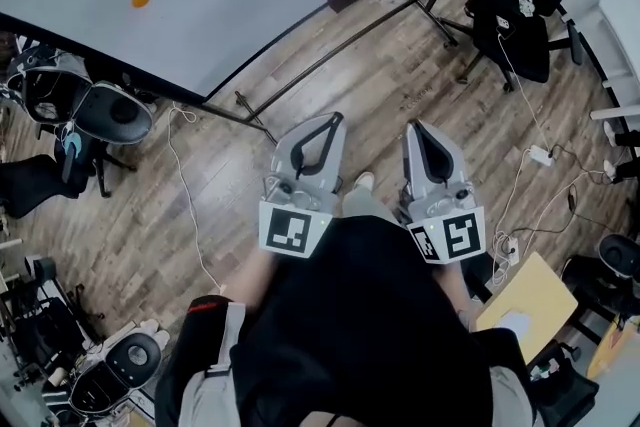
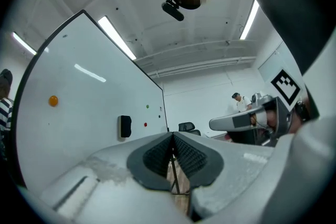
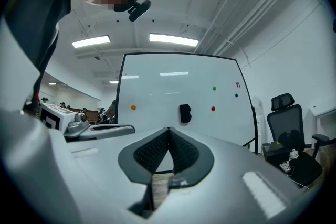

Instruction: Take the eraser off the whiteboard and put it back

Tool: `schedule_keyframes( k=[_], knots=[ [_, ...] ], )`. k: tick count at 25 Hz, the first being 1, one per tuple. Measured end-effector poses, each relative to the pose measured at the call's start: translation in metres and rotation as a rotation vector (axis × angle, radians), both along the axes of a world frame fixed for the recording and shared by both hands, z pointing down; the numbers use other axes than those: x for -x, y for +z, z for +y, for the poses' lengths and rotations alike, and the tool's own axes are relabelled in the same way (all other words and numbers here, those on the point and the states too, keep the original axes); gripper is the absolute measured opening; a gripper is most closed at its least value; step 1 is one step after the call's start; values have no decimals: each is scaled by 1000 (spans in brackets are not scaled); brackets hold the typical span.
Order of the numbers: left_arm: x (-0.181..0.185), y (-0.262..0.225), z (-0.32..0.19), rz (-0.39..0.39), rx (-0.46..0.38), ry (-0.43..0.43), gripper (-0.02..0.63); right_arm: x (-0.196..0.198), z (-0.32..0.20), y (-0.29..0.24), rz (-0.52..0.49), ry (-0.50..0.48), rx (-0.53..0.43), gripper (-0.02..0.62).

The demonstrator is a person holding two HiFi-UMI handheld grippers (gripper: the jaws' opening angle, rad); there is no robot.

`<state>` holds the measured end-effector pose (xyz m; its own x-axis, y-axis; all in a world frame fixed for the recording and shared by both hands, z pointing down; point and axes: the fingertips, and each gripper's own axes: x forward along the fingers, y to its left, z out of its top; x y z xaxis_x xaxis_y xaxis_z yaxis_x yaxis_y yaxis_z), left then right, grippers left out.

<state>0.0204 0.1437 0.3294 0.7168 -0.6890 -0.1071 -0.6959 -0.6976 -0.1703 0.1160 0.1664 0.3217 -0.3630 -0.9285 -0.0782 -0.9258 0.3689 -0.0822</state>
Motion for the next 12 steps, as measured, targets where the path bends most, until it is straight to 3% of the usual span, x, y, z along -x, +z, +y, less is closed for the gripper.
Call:
schedule_keyframes(
  k=[12],
  knots=[
    [-28, 4, -26, 8, 25, -135, 2, -34, -36, 7, -17, -138, 8, 2]
  ],
)
